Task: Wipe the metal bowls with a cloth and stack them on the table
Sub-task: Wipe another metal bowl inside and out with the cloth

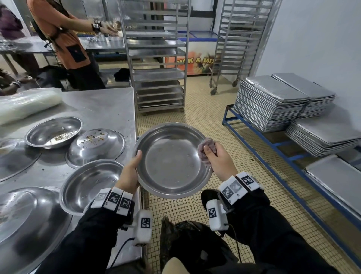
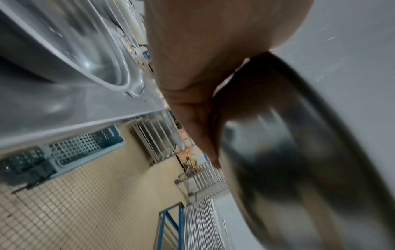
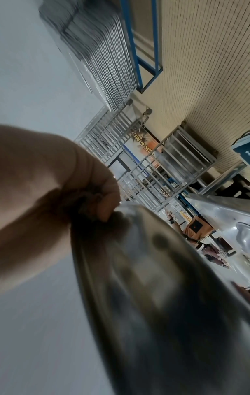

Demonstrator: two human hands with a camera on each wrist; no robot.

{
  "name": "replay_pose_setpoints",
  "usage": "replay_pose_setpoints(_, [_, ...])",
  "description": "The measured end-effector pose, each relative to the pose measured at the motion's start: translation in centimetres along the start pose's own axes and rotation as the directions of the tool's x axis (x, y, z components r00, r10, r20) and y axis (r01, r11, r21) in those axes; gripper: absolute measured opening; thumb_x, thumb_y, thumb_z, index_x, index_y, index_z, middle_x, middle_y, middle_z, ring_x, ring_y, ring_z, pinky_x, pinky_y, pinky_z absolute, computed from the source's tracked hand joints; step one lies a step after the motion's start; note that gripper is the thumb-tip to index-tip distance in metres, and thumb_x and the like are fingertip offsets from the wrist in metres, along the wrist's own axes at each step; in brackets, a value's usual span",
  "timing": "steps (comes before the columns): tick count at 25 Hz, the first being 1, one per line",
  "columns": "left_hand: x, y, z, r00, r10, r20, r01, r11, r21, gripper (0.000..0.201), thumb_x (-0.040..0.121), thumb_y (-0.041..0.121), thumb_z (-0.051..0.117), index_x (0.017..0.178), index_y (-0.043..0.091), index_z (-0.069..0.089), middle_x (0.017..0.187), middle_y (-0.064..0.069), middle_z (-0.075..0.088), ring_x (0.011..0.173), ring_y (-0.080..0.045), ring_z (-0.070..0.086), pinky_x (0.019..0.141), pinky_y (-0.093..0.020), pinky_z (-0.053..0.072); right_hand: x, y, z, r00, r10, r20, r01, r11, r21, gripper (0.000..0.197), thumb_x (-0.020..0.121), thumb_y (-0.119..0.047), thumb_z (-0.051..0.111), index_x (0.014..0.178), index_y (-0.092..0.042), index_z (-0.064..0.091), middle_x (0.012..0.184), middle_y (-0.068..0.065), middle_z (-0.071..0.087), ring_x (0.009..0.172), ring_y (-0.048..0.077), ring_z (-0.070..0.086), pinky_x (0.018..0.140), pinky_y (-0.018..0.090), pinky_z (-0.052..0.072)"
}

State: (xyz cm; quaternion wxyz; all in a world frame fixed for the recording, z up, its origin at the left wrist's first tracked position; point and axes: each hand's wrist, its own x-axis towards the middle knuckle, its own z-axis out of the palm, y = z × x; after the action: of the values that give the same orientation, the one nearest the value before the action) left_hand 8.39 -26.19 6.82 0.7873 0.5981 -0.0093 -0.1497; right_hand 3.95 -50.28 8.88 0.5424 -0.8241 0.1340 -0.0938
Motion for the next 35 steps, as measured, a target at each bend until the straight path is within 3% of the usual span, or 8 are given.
replay_pose_setpoints(3, [-0.3,-0.6,1.5,0.994,-0.002,-0.110,-0.004,0.998,-0.061,0.048,0.104,0.044,0.026,0.105,0.016,0.065,0.090,-0.004,0.076,0.083,-0.019,0.071,0.074,-0.037,0.052,-1.0,0.2,2.3,0.992,0.053,-0.117,-0.035,0.989,0.146,0.032,0.096,-0.036,0.048,0.122,-0.018,0.052,0.106,-0.004,0.062,0.094,0.012,0.062,0.070,0.020,0.049])
replay_pose_setpoints(7, [-0.1,-2.1,2.2,0.989,-0.029,-0.143,0.029,1.000,-0.001,0.057,0.098,0.058,0.034,0.129,0.015,0.054,0.114,-0.015,0.068,0.100,-0.029,0.066,0.094,-0.047,0.051,-1.9,0.3,4.7,0.963,0.118,-0.244,-0.055,0.967,0.250,0.036,0.095,-0.029,0.052,0.127,-0.013,0.047,0.105,-0.004,0.059,0.086,0.005,0.058,0.061,0.011,0.043])
replay_pose_setpoints(11, [-0.3,-1.3,-0.1,0.998,0.057,-0.015,-0.057,0.998,0.002,0.064,0.075,0.055,0.063,0.124,0.015,0.051,0.104,-0.017,0.068,0.080,-0.030,0.066,0.071,-0.045,0.054,-1.3,0.1,2.2,0.966,0.092,-0.241,-0.038,0.975,0.219,0.022,0.097,-0.025,0.049,0.118,-0.021,0.051,0.097,-0.011,0.057,0.088,0.005,0.059,0.062,0.013,0.043])
replay_pose_setpoints(16, [-0.7,1.8,-1.1,0.991,0.030,0.133,-0.041,0.996,0.080,0.040,0.095,0.041,0.042,0.092,0.016,0.074,0.078,-0.006,0.072,0.074,-0.023,0.069,0.071,-0.038,0.057,-1.5,-1.3,-0.2,0.999,0.012,-0.034,-0.007,0.987,0.159,0.012,0.097,-0.025,0.049,0.097,-0.036,0.054,0.095,-0.014,0.062,0.084,0.000,0.059,0.060,0.011,0.044])
replay_pose_setpoints(22, [-0.8,0.6,1.2,0.988,0.044,-0.146,-0.029,0.994,0.104,0.043,0.102,0.042,0.035,0.102,0.015,0.069,0.089,-0.014,0.073,0.091,-0.037,0.066,0.096,-0.055,0.048,-2.4,-0.8,2.3,0.986,0.043,-0.161,-0.003,0.970,0.243,0.030,0.096,-0.033,0.049,0.124,-0.021,0.050,0.105,-0.008,0.061,0.091,0.006,0.060,0.075,0.020,0.049])
replay_pose_setpoints(26, [-1.0,-1.0,2.6,0.999,-0.004,-0.044,0.013,0.981,0.194,0.062,0.095,0.063,0.032,0.127,0.017,0.057,0.111,-0.010,0.070,0.105,-0.028,0.066,0.100,-0.050,0.048,-2.6,-0.3,3.3,0.953,0.104,-0.284,-0.020,0.958,0.286,0.030,0.097,-0.025,0.050,0.125,-0.016,0.047,0.095,-0.012,0.056,0.079,-0.003,0.055,0.057,0.010,0.041])
replay_pose_setpoints(30, [-0.6,0.5,0.3,0.993,0.086,0.082,-0.091,0.994,0.057,0.051,0.095,0.056,0.036,0.117,0.020,0.065,0.108,-0.011,0.070,0.103,-0.034,0.064,0.087,-0.051,0.053,-1.3,0.1,1.2,0.985,0.079,-0.154,-0.044,0.975,0.219,0.018,0.096,-0.026,0.051,0.114,-0.024,0.054,0.102,-0.008,0.062,0.094,0.010,0.062,0.075,0.023,0.051])
replay_pose_setpoints(35, [-0.5,2.3,-0.1,0.990,0.120,0.069,-0.124,0.990,0.060,0.045,0.104,0.028,0.025,0.101,0.011,0.067,0.087,-0.004,0.074,0.082,-0.017,0.070,0.076,-0.037,0.051,-0.2,-0.6,0.5,1.000,0.010,-0.018,-0.008,0.996,0.087,0.020,0.097,-0.030,0.049,0.111,-0.020,0.058,0.102,-0.005,0.065,0.094,0.012,0.063,0.083,0.030,0.052])
